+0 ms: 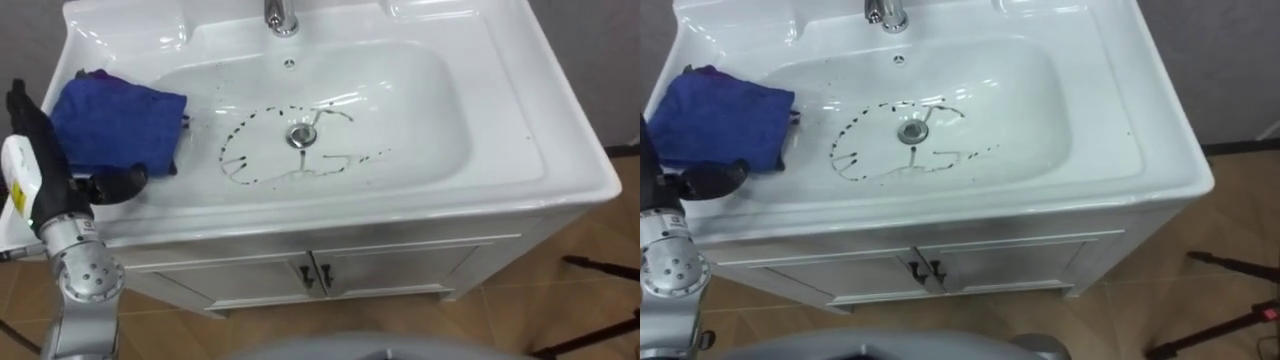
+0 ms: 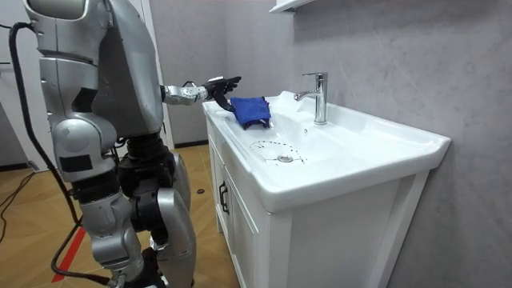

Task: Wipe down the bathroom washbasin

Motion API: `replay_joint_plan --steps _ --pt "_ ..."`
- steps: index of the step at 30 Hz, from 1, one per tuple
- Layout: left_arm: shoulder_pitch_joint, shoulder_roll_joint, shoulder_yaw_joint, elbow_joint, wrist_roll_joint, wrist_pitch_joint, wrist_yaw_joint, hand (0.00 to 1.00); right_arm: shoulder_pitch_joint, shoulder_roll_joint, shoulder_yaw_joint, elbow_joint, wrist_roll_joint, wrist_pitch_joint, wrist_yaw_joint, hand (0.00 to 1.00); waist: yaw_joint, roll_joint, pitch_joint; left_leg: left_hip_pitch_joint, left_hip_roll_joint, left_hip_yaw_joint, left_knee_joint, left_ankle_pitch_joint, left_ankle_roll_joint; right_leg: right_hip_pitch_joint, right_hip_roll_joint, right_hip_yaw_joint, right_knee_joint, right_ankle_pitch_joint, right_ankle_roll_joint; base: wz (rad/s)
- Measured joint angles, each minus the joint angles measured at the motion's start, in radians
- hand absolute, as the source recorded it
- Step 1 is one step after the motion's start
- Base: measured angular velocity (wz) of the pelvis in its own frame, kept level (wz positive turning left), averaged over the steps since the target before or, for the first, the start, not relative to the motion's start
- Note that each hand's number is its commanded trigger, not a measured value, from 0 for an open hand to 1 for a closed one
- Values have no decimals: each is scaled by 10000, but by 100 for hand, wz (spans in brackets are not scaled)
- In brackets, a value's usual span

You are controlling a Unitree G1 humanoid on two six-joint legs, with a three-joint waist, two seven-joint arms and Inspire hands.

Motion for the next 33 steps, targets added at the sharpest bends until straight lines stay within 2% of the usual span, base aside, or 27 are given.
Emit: replay_joint_plan --steps 4,8,24,29,33 --pt "101 -25 2 26 -17 4 -193 0 24 5 -62 1 -2 1 7 0 -4 -4 22 70 38 32 -5 0 0 69 58 77 -37 37 -21 -3" --pt "102 -25 3 529 -24 3 -243 0 68 3 -387 0 -47 -1 9 0 -85 48 55 100 89 100 -27 -1 0 123 115 98 -65 42 -35 0" --pt "70 -17 32 1022 -252 -16 -319 0 47 1 -389 -52 -36 -37 -143 0 -55 46 68 54 138 216 -19 -1 -1 -17 175 234 -60 70 -84 -2" --pt "-209 -7 66 833 -227 -11 -312 0 114 5 -386 -52 180 -36 -227 0 30 113 98 123 146 240 -19 -1 -1 -7 210 385 -53 77 -93 -4" --pt "-495 23 74 616 -131 -23 -52 0 137 3 -388 -52 347 -43 -252 0 -49 98 140 159 146 259 -25 -1 -1 -1 214 425 -27 77 -94 -3"
